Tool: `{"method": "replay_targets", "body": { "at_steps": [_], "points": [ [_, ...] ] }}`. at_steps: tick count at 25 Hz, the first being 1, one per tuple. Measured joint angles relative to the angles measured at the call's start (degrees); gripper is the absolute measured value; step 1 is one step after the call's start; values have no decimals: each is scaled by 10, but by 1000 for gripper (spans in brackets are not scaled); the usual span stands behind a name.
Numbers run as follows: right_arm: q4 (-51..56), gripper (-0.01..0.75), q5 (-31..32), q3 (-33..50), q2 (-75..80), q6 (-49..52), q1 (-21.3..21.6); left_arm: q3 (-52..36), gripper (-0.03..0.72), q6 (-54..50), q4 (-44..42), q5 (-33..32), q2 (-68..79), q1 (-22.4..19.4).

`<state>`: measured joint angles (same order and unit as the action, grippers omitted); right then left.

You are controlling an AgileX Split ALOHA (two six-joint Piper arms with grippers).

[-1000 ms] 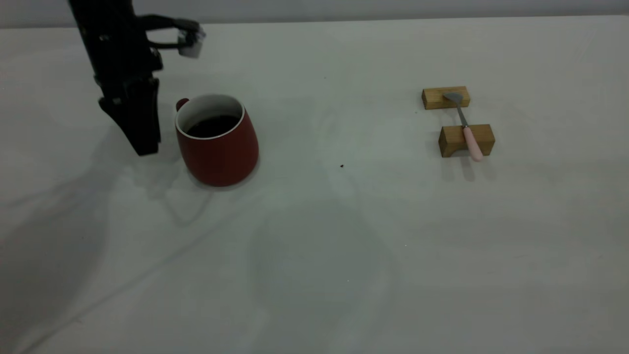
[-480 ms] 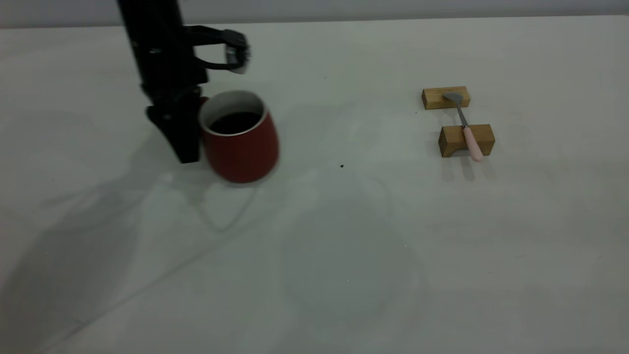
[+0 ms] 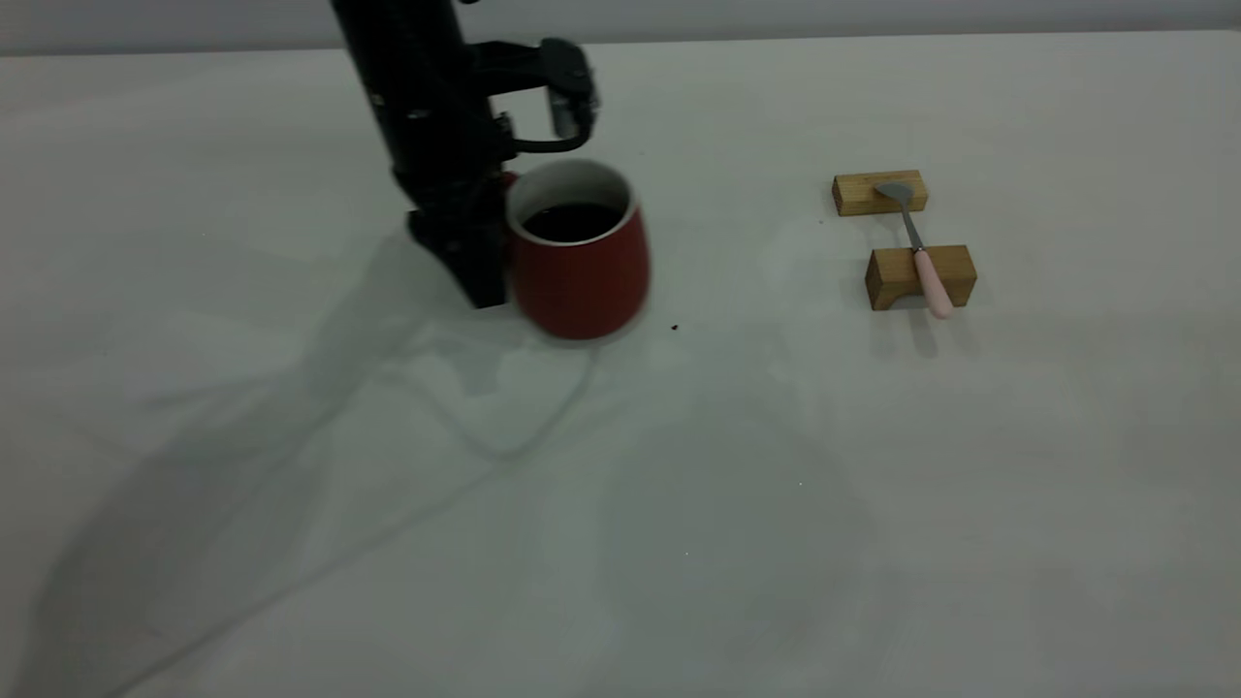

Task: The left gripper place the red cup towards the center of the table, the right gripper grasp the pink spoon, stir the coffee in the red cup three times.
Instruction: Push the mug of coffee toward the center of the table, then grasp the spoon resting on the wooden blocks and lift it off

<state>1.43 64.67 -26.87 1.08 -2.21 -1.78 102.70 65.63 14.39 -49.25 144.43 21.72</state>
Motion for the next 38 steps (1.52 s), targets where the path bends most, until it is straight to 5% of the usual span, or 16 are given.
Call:
{"method": "replay_targets", "body": {
  "at_steps": [7, 16, 29, 38],
  "points": [
    [0, 237, 0, 0, 0, 0, 0, 1, 392, -8, 3, 17, 0, 17],
    [0, 237, 0, 0, 0, 0, 0, 18, 392, -140, -116, -166, -105, 1],
    [0, 237, 0, 0, 0, 0, 0, 10, 392, -520, -136, -177, -528, -1],
    [0, 237, 0, 0, 0, 0, 0, -283, 392, -629, -136, -175, -903, -1]
  ]
}}
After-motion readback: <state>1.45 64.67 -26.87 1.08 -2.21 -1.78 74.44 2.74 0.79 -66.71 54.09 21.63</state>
